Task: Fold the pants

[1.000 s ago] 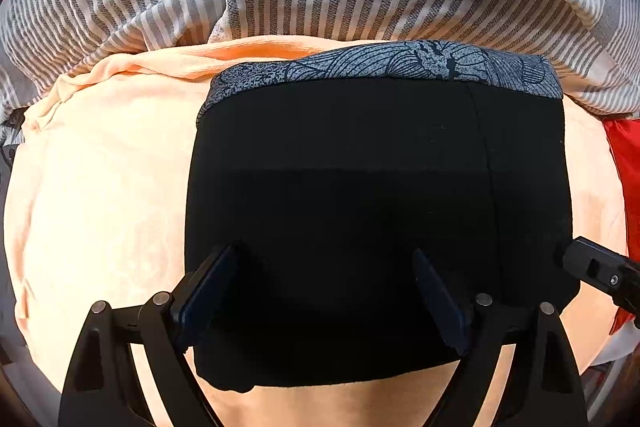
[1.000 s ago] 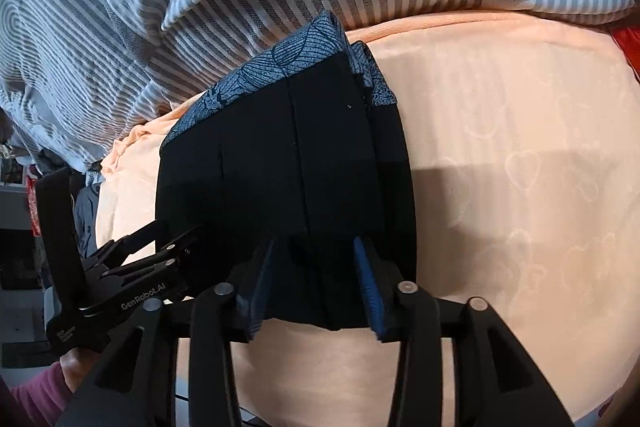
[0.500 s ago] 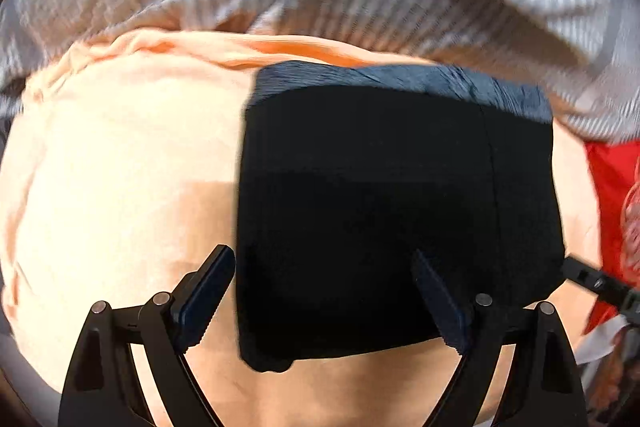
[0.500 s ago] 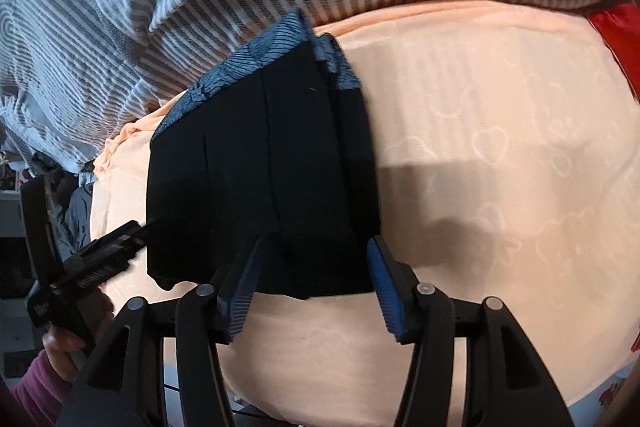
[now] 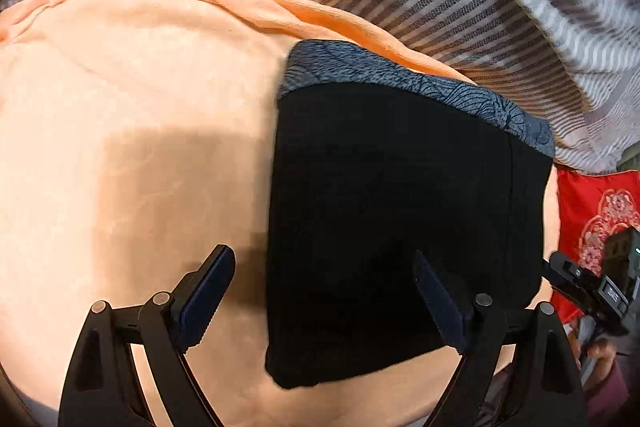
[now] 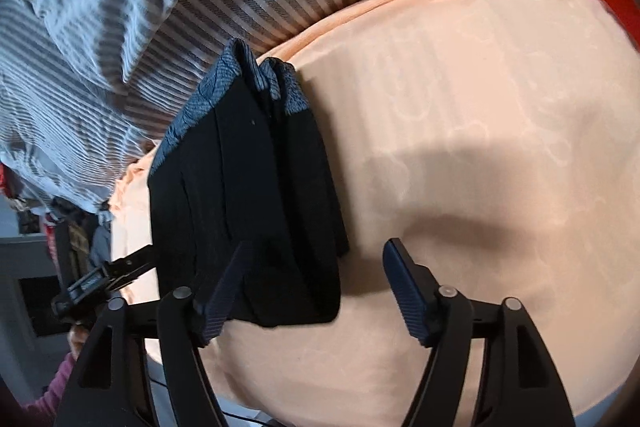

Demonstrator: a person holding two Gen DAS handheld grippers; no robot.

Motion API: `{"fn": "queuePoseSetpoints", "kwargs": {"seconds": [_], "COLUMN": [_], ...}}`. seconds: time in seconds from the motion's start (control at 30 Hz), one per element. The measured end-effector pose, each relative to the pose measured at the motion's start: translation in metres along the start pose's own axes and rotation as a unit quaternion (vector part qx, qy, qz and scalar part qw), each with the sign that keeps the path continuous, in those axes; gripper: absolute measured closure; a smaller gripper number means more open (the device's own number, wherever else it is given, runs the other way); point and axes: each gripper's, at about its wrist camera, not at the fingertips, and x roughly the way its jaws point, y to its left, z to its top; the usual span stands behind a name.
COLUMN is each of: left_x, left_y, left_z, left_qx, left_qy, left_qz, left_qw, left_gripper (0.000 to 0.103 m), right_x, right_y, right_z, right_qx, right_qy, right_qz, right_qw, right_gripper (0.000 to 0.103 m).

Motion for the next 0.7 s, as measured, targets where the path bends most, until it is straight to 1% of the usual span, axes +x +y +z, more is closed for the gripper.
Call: {"fn": "queuePoseSetpoints", "kwargs": {"seconds": [0.03, 0.07, 0.17, 0.23, 0.33, 0.43, 0.5, 0.57, 0.6, 0.7], "left_x": [0.002, 0.007, 0.012, 0.015, 0.02, 0.028, 0.031, 0.032, 0.032, 0.036], "left_y": [0.001, -0.003, -0.006, -0.006, -0.004, 0.005, 0.008, 0.01, 0.011, 0.013], "left_z": [0.004, 0.011, 0.019, 0.022, 0.025, 0.035, 0.036, 0.037, 0.038, 0.04], "left_qx": [0.004, 0.008, 0.027, 0.038, 0.051, 0.053, 0.052, 0.051, 0.051, 0.044], "left_qy": [0.007, 0.012, 0.021, 0.028, 0.039, 0.056, 0.061, 0.06, 0.06, 0.057], "left_qz": [-0.017, -0.025, -0.034, -0.037, -0.045, -0.059, -0.069, -0.075, -0.076, -0.082], "left_qw": [0.9998, 0.9996, 0.9989, 0.9982, 0.9969, 0.9953, 0.9944, 0.9941, 0.994, 0.9941], "left_gripper": [0.012, 0.012, 0.012, 0.012, 0.012, 0.012, 0.012, 0.012, 0.009, 0.007], "right_x": [0.002, 0.007, 0.017, 0.026, 0.037, 0.045, 0.05, 0.054, 0.056, 0.062], "right_y": [-0.001, -0.002, -0.003, -0.004, -0.007, -0.01, -0.01, -0.012, -0.013, -0.017], "right_z": [0.004, 0.009, 0.02, 0.025, 0.032, 0.04, 0.044, 0.048, 0.049, 0.052], "right_qx": [0.001, 0.0, -0.007, -0.012, -0.018, -0.022, -0.03, -0.039, -0.041, -0.034], "right_qy": [0.002, 0.007, 0.021, 0.037, 0.061, 0.071, 0.082, 0.086, 0.087, 0.09], "right_qz": [0.005, 0.016, 0.041, 0.066, 0.087, 0.112, 0.129, 0.141, 0.146, 0.167], "right_qw": [1.0, 1.0, 0.999, 0.997, 0.994, 0.991, 0.988, 0.986, 0.985, 0.981], "right_gripper": [0.027, 0.027, 0.027, 0.027, 0.027, 0.027, 0.027, 0.027, 0.027, 0.027]}}
